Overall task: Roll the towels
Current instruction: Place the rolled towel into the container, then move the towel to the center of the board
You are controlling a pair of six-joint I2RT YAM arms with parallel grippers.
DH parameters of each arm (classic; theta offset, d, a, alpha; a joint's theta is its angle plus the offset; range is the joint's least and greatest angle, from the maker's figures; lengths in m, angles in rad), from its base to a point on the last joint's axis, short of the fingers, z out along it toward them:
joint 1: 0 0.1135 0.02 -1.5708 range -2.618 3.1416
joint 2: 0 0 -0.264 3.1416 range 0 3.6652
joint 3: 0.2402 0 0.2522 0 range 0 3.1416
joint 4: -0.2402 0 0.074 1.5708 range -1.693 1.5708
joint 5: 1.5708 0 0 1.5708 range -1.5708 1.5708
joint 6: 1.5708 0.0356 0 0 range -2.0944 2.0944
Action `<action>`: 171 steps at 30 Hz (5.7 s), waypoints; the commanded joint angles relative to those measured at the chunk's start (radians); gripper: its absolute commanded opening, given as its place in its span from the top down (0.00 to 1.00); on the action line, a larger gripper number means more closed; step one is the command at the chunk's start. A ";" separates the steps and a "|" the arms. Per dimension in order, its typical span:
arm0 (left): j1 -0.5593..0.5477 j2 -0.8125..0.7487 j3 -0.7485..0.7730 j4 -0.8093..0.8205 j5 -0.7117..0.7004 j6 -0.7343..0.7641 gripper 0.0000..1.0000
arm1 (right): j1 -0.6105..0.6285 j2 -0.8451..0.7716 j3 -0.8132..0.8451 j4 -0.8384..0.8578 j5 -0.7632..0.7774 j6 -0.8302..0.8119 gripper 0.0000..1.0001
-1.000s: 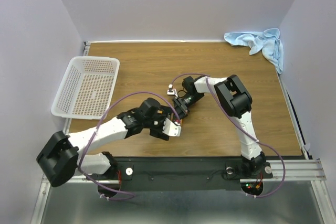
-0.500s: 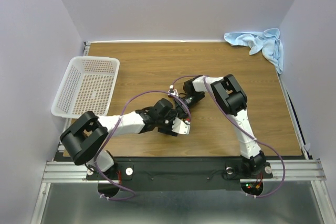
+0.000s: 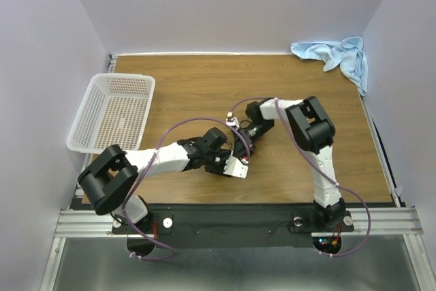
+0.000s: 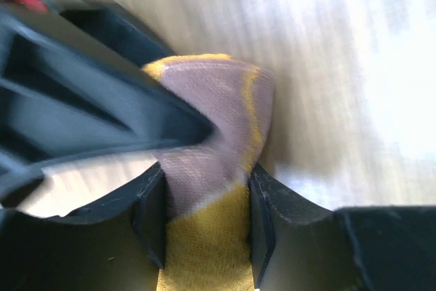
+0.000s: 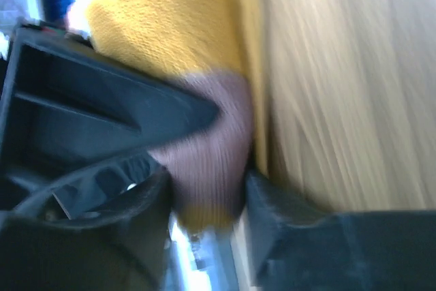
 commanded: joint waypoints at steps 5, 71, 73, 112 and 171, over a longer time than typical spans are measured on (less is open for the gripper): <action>0.034 -0.056 0.088 -0.281 0.079 -0.180 1.00 | -0.306 -0.307 0.021 0.297 0.397 0.435 0.28; 1.154 0.548 0.831 -0.256 0.026 -0.869 0.77 | -0.454 -0.553 -0.082 0.287 0.480 0.407 0.00; 1.155 0.548 0.837 -0.266 0.023 -0.866 0.67 | -0.454 -0.554 -0.082 0.287 0.480 0.407 0.00; 0.811 0.104 0.874 -0.292 -0.144 -0.569 0.01 | -0.574 -0.268 0.460 0.434 1.144 0.438 0.07; 0.752 0.082 0.868 -0.413 0.009 -0.713 0.01 | -0.574 -0.238 0.084 1.101 1.519 0.125 0.99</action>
